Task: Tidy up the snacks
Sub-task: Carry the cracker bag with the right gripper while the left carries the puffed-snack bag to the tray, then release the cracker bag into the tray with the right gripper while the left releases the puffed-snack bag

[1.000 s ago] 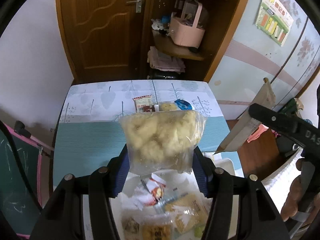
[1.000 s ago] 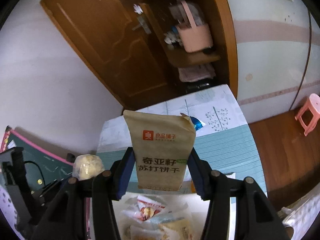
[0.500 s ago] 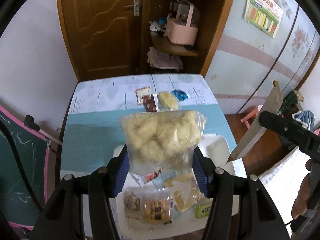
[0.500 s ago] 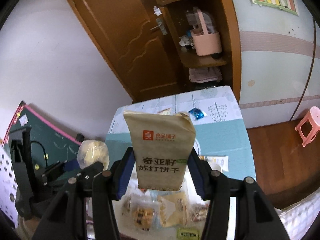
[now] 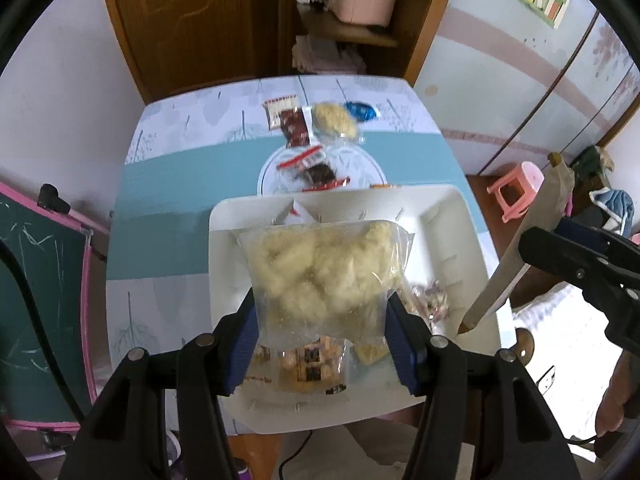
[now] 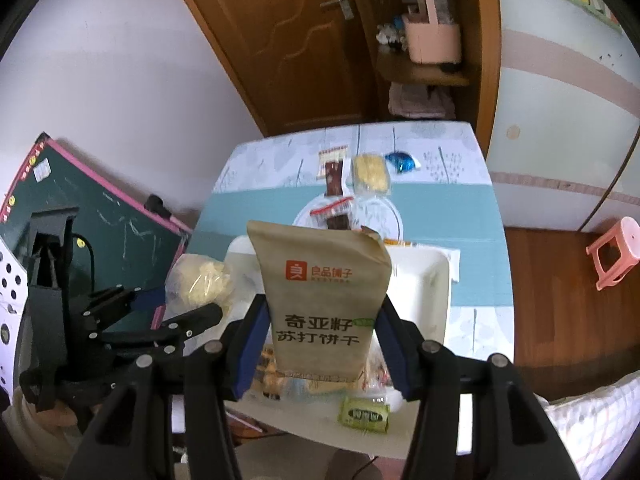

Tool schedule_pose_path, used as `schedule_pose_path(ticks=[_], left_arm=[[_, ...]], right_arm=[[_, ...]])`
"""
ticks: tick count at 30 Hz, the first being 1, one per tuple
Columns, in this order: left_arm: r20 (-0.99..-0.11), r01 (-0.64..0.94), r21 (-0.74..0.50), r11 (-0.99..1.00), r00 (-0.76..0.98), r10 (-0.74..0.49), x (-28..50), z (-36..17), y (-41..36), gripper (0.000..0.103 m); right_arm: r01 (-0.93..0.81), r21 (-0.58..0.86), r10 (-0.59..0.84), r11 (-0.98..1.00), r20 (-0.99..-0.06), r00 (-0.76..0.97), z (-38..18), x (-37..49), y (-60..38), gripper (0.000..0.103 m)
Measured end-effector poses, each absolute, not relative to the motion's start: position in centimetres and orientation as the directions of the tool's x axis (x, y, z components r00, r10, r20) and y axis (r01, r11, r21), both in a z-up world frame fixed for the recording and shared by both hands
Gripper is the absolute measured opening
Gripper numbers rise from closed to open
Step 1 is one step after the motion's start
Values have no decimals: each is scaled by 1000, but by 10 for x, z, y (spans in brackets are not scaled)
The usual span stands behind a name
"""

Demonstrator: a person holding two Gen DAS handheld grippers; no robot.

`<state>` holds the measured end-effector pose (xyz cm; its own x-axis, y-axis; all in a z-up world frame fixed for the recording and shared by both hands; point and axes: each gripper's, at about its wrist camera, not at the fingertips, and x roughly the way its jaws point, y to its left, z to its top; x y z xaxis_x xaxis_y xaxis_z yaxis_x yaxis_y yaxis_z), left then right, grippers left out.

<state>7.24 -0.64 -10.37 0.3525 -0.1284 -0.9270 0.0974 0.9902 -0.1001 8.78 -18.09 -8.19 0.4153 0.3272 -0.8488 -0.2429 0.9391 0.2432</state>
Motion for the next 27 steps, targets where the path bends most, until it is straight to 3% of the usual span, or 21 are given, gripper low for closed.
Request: schedule_pose_path(ticks=[17, 20, 22, 24, 27], left_arm=[[-956, 120, -51, 991, 280, -84, 70, -130, -19, 62], [-958, 109, -64, 992, 273, -92, 70, -132, -17, 85], [-957, 97, -52, 994, 281, -78, 70, -133, -16, 99], [-957, 86, 3, 996, 290, -22, 71, -134, -15, 103], [-959, 91, 0, 996, 283, -25, 71, -135, -15, 102]], right_arm=[[-267, 156, 236, 951, -925, 299, -121, 79, -167, 54], [-268, 146, 220, 952, -936, 273, -129, 79, -165, 54], [-257, 141, 210, 956, -941, 264, -132, 80, -164, 59], [-241, 140, 203, 960, -943, 262, -134, 82, -166, 66], [-233, 141, 203, 962, -942, 268, -132, 82, -167, 68]])
